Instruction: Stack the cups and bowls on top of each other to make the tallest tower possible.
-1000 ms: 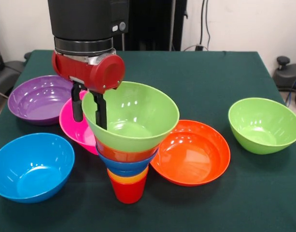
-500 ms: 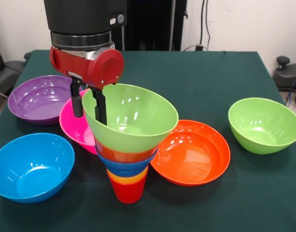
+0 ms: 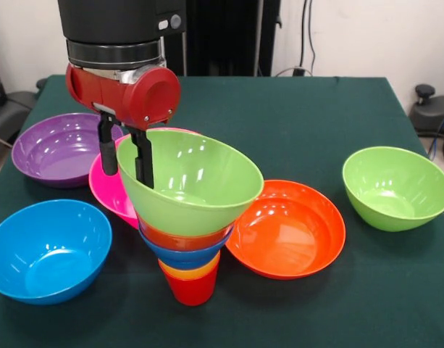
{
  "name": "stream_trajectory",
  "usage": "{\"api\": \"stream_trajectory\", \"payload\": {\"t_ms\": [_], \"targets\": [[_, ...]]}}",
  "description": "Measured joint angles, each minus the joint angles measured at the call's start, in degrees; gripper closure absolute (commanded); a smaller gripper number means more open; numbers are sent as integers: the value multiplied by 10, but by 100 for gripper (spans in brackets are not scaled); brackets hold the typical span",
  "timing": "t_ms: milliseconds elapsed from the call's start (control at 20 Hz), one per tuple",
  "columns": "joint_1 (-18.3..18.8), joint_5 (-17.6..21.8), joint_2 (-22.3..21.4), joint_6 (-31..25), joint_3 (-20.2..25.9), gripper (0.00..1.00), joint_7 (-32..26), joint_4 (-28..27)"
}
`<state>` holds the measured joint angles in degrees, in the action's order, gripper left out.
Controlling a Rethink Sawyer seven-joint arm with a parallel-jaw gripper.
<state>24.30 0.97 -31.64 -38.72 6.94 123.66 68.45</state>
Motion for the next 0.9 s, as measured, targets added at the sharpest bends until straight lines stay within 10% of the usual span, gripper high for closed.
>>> {"api": "stream_trajectory", "payload": {"t_ms": [900], "targets": [[-7, -14, 0, -30, -4, 0, 0, -1]]}}
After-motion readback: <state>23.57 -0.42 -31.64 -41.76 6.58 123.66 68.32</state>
